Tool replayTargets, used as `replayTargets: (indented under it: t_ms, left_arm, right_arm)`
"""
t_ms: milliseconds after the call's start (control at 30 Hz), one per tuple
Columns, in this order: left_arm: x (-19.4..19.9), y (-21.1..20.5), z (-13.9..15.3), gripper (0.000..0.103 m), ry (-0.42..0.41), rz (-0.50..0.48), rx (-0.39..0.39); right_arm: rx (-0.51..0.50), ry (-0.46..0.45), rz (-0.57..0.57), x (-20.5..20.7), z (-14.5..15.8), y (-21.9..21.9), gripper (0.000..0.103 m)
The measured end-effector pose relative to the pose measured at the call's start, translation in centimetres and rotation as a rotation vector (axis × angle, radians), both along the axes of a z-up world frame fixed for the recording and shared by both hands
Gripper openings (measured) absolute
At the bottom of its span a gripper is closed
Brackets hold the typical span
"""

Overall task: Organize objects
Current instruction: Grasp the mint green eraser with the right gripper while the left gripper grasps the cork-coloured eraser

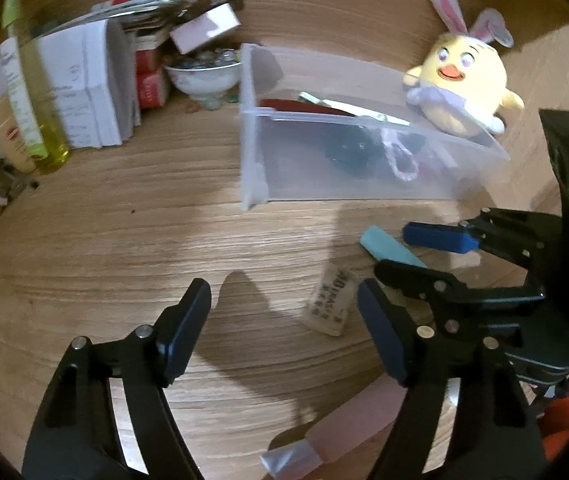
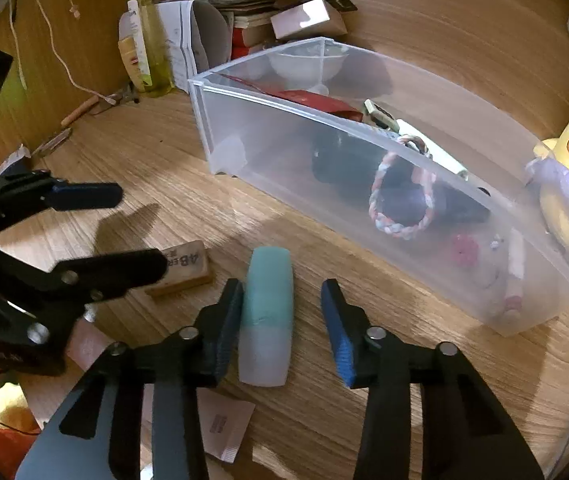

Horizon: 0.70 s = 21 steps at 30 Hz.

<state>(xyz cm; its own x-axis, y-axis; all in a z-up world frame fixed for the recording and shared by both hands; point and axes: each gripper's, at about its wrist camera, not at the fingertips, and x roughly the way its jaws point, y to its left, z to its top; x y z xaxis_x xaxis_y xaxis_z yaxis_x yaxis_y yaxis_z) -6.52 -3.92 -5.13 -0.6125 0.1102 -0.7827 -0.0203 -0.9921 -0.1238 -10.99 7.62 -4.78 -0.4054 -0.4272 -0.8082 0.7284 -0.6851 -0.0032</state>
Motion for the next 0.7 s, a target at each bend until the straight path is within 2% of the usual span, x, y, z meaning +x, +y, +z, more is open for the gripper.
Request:
replayTargets:
  t_ms: [100,233,367,533,700]
  left_arm:
    - [-0.4,0.7,-0.2,0.074,-0.014,-0.031,-0.017]
    - [-0.9,1.5,-0.8,0.06,-0.046,-0.069,-0.046]
    - [-1.1,2.0,-0.9,0.053,-0.04,-0.082,-0.071]
    - [-1.1,2.3,-0.8,0.023,-0.023,-0.095,-0.086]
    - [-1.0,2.3,-0.7,0.023,-0.023,-0.082,-0.083]
  right_arm:
    - [-0.005,-0.003,-0.015,-0.2,0.2,0.4,0.023]
    - [-0.022,-0.009,-0.037,-0.6,0.4,1.0,0.023]
    - [-0.044,0.0,-0.051,-0.6,0.8,1.8,0.023]
    - [-0.064,0.01,-0.058,-0.3,1.4,2.7,0.023]
    - [-0.094,0.016,-0.075,0.0,2.0,3.6,0.023]
